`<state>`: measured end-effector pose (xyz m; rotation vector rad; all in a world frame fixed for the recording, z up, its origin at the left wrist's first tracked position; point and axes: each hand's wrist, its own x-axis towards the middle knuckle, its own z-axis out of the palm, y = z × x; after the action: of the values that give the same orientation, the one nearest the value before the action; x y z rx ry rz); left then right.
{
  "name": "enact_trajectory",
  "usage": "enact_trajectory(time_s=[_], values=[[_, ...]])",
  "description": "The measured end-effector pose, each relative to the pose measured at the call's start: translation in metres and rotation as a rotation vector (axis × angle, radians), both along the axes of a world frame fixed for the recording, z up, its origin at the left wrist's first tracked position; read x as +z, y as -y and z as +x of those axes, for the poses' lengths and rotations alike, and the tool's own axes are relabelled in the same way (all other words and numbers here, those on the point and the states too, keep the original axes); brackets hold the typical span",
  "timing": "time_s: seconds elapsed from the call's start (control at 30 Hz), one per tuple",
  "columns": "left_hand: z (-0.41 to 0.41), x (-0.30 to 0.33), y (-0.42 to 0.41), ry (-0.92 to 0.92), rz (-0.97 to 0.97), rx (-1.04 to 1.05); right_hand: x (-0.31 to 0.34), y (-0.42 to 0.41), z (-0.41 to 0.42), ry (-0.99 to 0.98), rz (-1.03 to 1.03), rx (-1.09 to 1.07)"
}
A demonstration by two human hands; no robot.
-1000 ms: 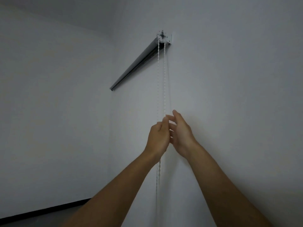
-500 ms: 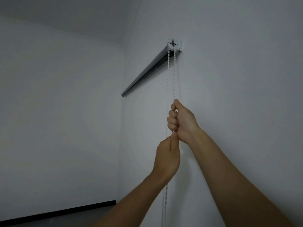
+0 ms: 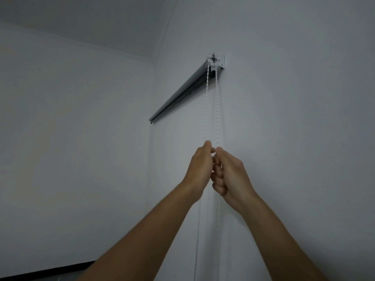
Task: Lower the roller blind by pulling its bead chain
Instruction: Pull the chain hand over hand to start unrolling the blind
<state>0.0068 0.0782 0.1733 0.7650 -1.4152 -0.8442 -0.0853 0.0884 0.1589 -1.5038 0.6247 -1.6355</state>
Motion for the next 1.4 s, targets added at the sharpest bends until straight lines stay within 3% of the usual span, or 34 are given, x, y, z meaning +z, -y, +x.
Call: enact_trajectory(time_s=[0.3, 0.4, 0.57, 0.73, 1.1, 1.23, 1.4], values=[[-0.007, 0.044, -0.014, -0.109, 0.194, -0.303, -0.027, -0.02, -0.001, -0.065, 0.025, -0.028], [-0.011, 0.046, -0.016, -0.082, 0.21, -0.2, -0.04, -0.02, -0.002, -0.119, 0.02, -0.036], [-0.021, 0.039, -0.018, -0.069, 0.038, 0.024, -0.032, -0.019, -0.008, -0.255, 0.004, -0.191], [-0.016, 0.027, -0.016, 0.031, -0.139, 0.211, -0.003, -0.014, -0.019, -0.118, 0.017, -0.178], [-0.017, -0.051, -0.019, 0.307, -0.321, 0.313, 0.077, -0.007, -0.008, 0.048, 0.269, 0.205], [-0.018, -0.073, -0.022, 0.317, -0.329, 0.303, 0.08, 0.004, 0.0, 0.157, 0.344, 0.154], [-0.017, -0.077, -0.022, 0.21, -0.235, 0.187, 0.063, 0.011, 0.008, 0.191, 0.18, 0.004]])
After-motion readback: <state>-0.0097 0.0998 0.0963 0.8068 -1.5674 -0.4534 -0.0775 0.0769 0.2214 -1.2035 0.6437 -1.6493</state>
